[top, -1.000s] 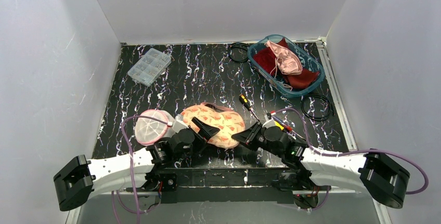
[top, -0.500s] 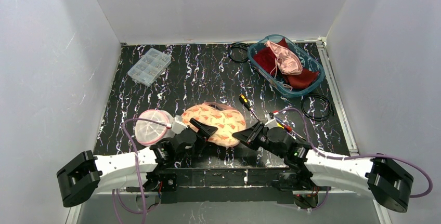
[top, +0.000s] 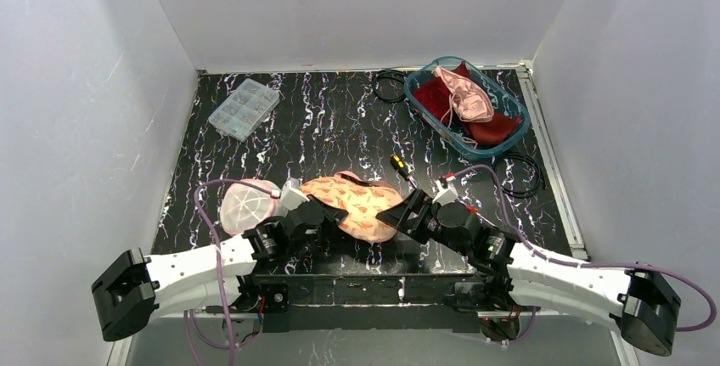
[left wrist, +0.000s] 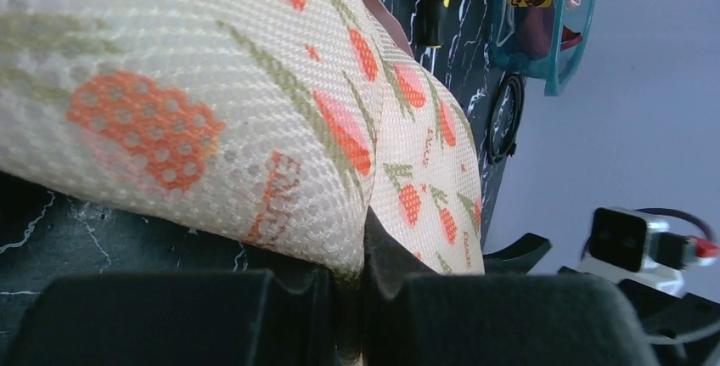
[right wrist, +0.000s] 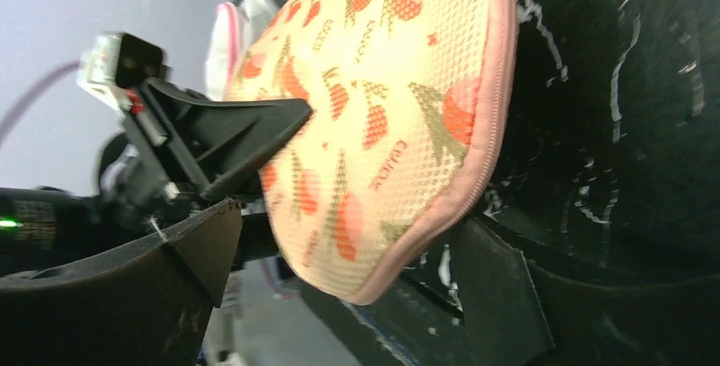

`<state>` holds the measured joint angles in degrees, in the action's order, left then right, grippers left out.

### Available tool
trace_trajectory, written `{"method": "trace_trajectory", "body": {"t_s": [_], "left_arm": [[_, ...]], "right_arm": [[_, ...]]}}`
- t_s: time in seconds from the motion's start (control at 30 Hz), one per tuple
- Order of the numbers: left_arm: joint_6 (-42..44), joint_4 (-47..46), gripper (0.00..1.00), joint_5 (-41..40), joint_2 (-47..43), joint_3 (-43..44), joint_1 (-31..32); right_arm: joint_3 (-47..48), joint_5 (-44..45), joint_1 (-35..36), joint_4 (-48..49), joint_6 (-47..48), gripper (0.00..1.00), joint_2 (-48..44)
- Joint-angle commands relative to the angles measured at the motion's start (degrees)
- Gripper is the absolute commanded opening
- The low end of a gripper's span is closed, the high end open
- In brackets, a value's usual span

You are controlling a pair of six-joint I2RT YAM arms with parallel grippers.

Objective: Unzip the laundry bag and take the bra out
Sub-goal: Unzip the laundry bag at the center of the board.

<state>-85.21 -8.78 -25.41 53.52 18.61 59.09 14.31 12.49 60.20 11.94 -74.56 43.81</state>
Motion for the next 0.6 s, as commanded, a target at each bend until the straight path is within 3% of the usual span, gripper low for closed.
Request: {"method": "trace_trajectory", "body": {"t_s": [0.0,0.17,0.33,0.43,0.57], "left_arm": [[5.4,12.8,0.00,-3.1,0.4,7.8,-0.3],[10.1,22.9,0.00,-2.2,2.9,14.8,-1.6],[12.5,30.1,0.00,0.5,5.6,20.0,-4.8],[12.7,33.5,0.00,3.2,6.7,22.2,-7.9],[9.7,37.8,0.00,7.2,7.2,25.0,-11.9]], "right_arm": [[10.6,5.4,0.3,-16.5,15.4,0.99,-1.6],[19.3,18.2,0.3,-33.5,22.9,0.99,-2.2],[18.1,22.5,0.2,-30.8,25.9,0.99,-8.8],[15.6,14.4,0.2,-24.2,34.9,0.99,-13.7],[14.0,2.2,0.3,-19.4,39.3,0.98,-13.4]]}}
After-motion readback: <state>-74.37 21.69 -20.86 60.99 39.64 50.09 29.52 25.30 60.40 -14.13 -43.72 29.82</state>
